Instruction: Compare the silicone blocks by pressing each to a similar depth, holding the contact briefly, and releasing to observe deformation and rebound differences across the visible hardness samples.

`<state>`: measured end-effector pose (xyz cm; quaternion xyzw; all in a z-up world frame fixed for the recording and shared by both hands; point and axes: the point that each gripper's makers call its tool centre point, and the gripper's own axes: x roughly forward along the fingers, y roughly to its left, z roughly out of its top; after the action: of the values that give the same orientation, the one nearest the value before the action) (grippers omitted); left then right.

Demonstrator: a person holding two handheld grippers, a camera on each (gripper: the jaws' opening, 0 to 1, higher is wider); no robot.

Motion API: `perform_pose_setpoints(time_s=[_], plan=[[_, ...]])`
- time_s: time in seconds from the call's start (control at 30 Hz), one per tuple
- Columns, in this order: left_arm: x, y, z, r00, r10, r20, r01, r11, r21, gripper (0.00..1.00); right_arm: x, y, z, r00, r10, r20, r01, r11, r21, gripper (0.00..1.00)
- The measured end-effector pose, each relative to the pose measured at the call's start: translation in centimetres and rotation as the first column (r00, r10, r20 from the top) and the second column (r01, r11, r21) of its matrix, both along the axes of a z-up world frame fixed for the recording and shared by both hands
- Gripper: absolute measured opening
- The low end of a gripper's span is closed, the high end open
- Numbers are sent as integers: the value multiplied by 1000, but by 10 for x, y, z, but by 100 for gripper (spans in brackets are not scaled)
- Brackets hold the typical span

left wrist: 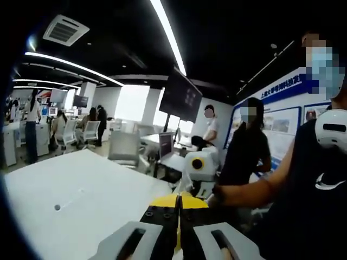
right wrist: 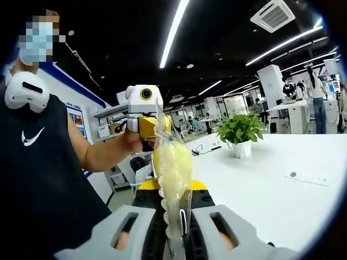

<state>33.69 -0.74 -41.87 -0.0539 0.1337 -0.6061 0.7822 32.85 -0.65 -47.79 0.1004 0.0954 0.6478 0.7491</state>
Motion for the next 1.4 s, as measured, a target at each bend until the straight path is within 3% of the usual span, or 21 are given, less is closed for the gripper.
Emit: perform_pose_setpoints(time_s=[0.13, 0.23, 0.27, 0.3, 0.33, 0.37, 0.53, 0.57, 0.73, 0.87, 0.97, 1.27, 1.4], plan=[[0, 0, 1, 1000, 3, 7, -3, 1000, -3, 0, -1, 0, 1, 1000, -3, 4, 3, 1000, 0, 0], [-2, 0, 5, 1000, 4, 24, -4, 1000, -16, 0, 0, 1, 5, 999, -33, 11, 32, 998, 46, 4], [-1, 0, 6, 1000, 12, 22, -12, 1000, -18, 0, 3, 1, 7, 997, -65, 43, 63, 997, 52, 6], [-1, 1, 8, 1000, 14, 22, -14, 1000, -22, 0, 4, 2, 10, 986, -78, 144, 70, 996, 58, 7], [-2, 1, 9, 999, 15, 29, -14, 1000, -27, 0, 4, 3, 12, 985, -88, 151, 78, 995, 69, 9], [-1, 1, 11, 999, 21, 34, -20, 999, -30, 0, 5, 3, 11, 989, -92, 115, 84, 994, 71, 10], [-1, 4, 11, 999, 29, 41, -28, 999, -23, 0, 4, 5, 11, 991, -74, 114, 67, 996, 62, 17], [-2, 4, 11, 999, 22, 42, -21, 1000, -19, 0, 3, 5, 14, 991, -70, 111, 62, 995, 74, 21], [-3, 4, 8, 999, 20, 37, -20, 1000, -4, 0, 17, 3, 19, 981, -152, 119, 140, 985, 102, 63], [-2, 5, 10, 999, 24, 32, -24, 1000, -13, 0, 20, -1, 20, 976, -176, 129, 162, 981, 108, 74], [-1, 6, 10, 999, 27, 33, -27, 1000, -11, 0, 26, -4, 20, 970, -207, 126, 193, 975, 112, 95], [2, 5, 6, 999, 27, 20, -27, 1000, -5, 0, 28, -8, 18, 969, -221, 115, 210, 973, 101, 96], [6, 3, 3, 999, 34, 3, -34, 999, -8, 0, 33, -13, 14, 957, -253, 145, 245, 967, 74, 96]])
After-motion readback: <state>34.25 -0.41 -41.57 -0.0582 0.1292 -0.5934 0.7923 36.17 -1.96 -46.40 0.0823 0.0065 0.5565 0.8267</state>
